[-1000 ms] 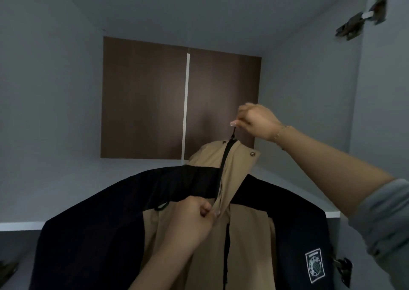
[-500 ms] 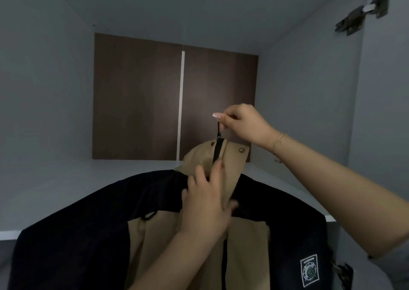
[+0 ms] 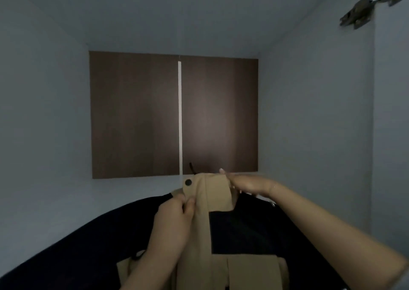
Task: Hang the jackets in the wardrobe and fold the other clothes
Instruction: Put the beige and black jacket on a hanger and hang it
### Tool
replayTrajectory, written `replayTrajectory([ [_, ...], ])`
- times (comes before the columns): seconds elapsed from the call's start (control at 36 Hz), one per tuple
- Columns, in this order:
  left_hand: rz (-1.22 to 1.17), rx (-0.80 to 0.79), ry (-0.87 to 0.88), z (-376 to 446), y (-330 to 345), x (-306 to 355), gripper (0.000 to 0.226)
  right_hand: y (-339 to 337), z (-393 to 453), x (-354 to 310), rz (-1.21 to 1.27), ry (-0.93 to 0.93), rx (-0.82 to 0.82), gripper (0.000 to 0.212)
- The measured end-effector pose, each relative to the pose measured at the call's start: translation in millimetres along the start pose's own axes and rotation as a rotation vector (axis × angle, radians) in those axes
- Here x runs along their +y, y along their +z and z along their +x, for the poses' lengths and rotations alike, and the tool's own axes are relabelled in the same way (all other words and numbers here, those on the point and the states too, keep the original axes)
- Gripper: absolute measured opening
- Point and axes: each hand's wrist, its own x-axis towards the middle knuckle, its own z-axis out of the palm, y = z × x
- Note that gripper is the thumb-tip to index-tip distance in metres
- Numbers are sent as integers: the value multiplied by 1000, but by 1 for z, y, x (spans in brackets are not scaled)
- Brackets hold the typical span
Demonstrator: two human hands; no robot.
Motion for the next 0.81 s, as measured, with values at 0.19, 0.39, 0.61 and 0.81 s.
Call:
replayTrajectory([
  [0.19, 110, 78, 23, -6, 5, 3, 23, 33, 4, 19, 125, 80, 81, 59],
  [0.39, -38, 208, 125, -33, -4, 2, 19, 30, -42, 1, 316, -240, 589, 35],
  [0.61, 205, 548, 306, -78, -42, 18, 74, 55, -141, -9, 306, -314, 846, 60],
  [0.81, 336, 13, 433, -95, -76, 1, 71, 108, -211, 8, 399, -238, 866, 63],
])
